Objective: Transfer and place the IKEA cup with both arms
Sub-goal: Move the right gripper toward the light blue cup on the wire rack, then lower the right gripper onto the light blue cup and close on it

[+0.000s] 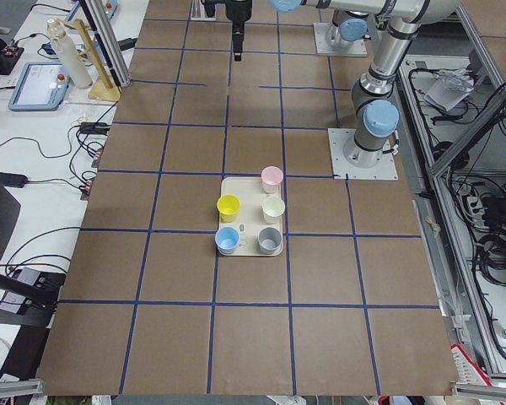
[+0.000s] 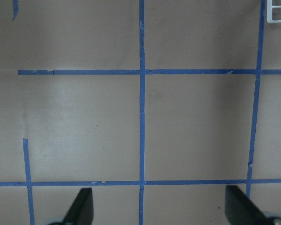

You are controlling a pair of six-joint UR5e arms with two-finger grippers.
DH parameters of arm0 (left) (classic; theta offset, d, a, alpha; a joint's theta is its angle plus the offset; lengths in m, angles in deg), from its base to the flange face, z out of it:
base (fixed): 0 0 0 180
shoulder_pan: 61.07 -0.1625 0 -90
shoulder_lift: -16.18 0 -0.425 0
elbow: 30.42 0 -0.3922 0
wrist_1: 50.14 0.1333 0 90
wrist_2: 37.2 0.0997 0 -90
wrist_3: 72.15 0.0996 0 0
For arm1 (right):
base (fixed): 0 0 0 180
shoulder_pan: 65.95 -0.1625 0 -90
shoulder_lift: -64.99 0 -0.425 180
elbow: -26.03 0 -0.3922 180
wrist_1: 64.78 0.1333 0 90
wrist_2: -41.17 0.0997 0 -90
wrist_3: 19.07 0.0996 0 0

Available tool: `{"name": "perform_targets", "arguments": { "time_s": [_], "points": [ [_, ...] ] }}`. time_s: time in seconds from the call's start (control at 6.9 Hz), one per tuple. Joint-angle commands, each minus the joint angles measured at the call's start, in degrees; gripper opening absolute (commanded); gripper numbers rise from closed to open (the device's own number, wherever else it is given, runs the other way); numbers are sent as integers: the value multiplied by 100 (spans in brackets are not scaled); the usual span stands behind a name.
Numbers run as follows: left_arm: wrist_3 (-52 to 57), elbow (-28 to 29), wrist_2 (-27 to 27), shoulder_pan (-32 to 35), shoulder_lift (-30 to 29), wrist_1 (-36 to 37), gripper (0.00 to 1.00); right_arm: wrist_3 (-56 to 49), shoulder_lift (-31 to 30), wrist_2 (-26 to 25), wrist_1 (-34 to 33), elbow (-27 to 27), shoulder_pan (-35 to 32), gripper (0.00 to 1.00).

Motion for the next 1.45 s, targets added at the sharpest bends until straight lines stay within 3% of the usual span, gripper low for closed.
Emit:
{"name": "perform_targets", "arguments": {
  "time_s": [0.0,0.43,0.72,1.3],
  "points": [
    [2,15,-42,-17,43,15,100,-2,28,-25,-27,-10,81,100],
    [-15,6,-42,-26,52,16,100,-37,63,-42,-52,-27,344,100],
    [2,-3,-42,-26,17,16,100,-212,116,45,-114,-27,1167,100],
    [2,-3,-42,-26,17,7,100,-2429,888,-7,-1341,69,2172,100]
  ]
}}
